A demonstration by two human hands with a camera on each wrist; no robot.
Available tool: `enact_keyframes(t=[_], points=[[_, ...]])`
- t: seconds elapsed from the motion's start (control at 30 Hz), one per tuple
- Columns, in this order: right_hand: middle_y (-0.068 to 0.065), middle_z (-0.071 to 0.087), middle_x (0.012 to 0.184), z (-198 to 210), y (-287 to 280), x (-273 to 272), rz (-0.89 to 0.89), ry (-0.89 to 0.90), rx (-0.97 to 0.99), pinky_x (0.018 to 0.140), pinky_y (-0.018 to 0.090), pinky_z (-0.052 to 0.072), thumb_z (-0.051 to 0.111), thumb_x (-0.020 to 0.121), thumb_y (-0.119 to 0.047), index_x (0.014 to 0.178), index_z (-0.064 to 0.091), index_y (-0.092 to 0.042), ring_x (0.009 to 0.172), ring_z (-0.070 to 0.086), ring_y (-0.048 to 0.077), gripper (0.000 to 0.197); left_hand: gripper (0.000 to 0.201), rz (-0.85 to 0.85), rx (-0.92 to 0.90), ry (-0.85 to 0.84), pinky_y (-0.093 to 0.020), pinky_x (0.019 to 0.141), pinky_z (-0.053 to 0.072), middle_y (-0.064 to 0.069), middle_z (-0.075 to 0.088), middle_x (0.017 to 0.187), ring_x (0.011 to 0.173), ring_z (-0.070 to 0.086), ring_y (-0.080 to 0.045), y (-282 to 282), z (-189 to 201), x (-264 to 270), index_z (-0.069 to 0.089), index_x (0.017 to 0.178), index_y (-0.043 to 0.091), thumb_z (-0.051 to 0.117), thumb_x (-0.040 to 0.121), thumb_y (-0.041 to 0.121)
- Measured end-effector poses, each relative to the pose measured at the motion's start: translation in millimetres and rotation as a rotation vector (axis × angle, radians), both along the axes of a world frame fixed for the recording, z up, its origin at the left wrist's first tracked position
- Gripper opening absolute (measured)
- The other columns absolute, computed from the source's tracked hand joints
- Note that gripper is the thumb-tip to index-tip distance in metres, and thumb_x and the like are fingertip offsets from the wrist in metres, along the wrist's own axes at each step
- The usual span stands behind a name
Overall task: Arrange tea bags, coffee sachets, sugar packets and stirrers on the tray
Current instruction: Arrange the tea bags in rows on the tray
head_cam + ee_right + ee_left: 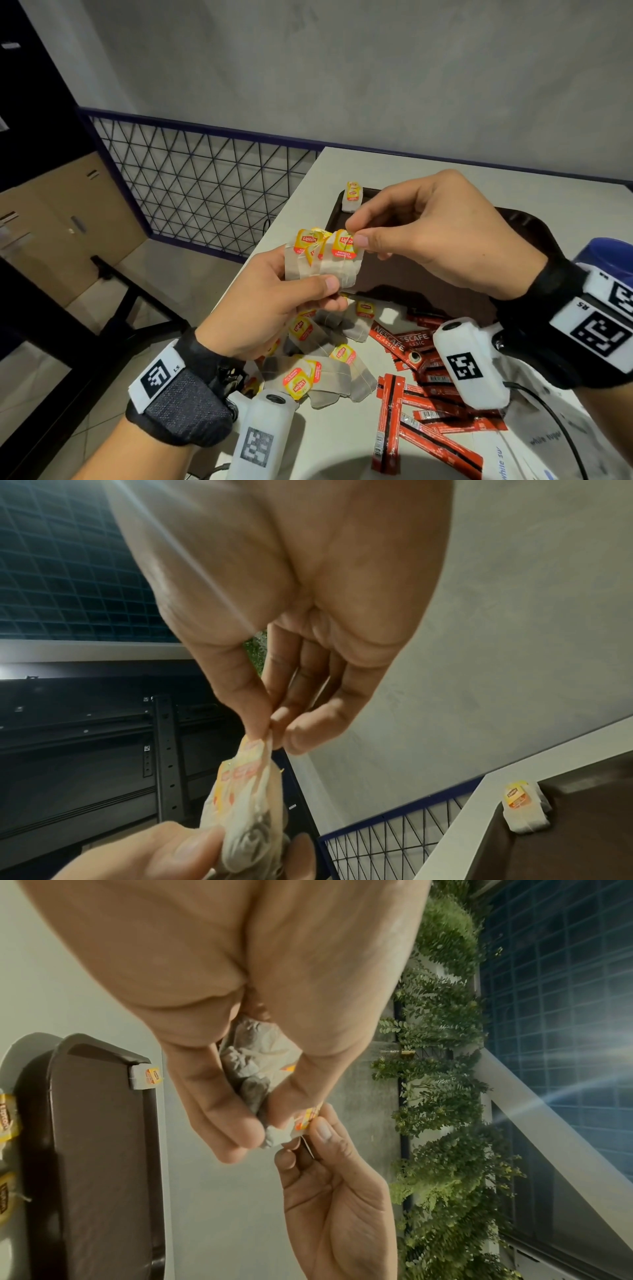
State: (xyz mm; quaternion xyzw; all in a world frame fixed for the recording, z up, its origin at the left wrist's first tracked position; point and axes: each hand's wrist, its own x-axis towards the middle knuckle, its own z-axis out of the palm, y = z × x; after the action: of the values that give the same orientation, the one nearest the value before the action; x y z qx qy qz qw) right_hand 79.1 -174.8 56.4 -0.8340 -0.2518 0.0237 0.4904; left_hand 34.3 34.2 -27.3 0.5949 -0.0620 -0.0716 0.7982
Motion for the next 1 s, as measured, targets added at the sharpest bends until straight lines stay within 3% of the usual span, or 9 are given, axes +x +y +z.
enact_keyframes(t=[0.33,0.53,0.7,0.87,1.0], points=[[0.000,0.080,0.084,-1,1,-3,-0.007,-0.001,0.011,0.075,0.032,0.065,0.082,0.085,-0.009,0.091,0.082,-0.016,0.072,0.076,0.020,0.008,0.036,0.004,0.014,-0.011,-0.028,0.074,0.059,-0.017,0.075,0.096,0.079,0.073,-0.029,-2,1,-1,0.067,0.117,-0.007,0.069,0.083,0.003],[-0.001,0.080,0.084,3,-2,1,-0.012,-0.018,0.019,0.074,0.030,0.065,0.084,0.084,-0.008,0.089,0.083,-0.016,0.070,0.075,0.016,0.009,0.035,0.014,0.014,-0.002,-0.028,0.075,0.060,-0.018,0.075,0.095,0.079,0.074,-0.028,-2,0,-1,0.068,0.114,-0.005,0.070,0.080,0.003],[0.004,0.080,0.083,9,-3,9,-0.018,-0.025,0.055,0.075,0.032,0.065,0.083,0.083,-0.005,0.089,0.083,-0.013,0.074,0.076,0.027,0.010,0.034,0.041,-0.001,-0.012,-0.029,0.074,0.060,-0.016,0.073,0.086,0.075,0.073,-0.026,1,0,1,0.066,0.113,-0.012,0.073,0.082,0.000],[0.009,0.080,0.086,6,-1,43,-0.076,0.048,0.070,0.071,0.029,0.065,0.082,0.084,0.000,0.090,0.081,-0.006,0.072,0.077,0.021,0.009,0.037,0.102,0.030,-0.009,-0.030,0.075,0.061,-0.024,0.075,0.097,0.079,0.074,-0.029,7,0,4,0.067,0.112,-0.011,0.075,0.079,0.003],[0.007,0.080,0.084,-9,-1,86,-0.182,0.072,-0.010,0.075,0.033,0.066,0.081,0.085,0.000,0.090,0.081,-0.006,0.071,0.078,0.018,0.008,0.032,0.119,0.042,-0.003,-0.028,0.073,0.062,-0.018,0.077,0.094,0.078,0.075,-0.027,12,2,5,0.070,0.107,-0.006,0.069,0.077,0.004]])
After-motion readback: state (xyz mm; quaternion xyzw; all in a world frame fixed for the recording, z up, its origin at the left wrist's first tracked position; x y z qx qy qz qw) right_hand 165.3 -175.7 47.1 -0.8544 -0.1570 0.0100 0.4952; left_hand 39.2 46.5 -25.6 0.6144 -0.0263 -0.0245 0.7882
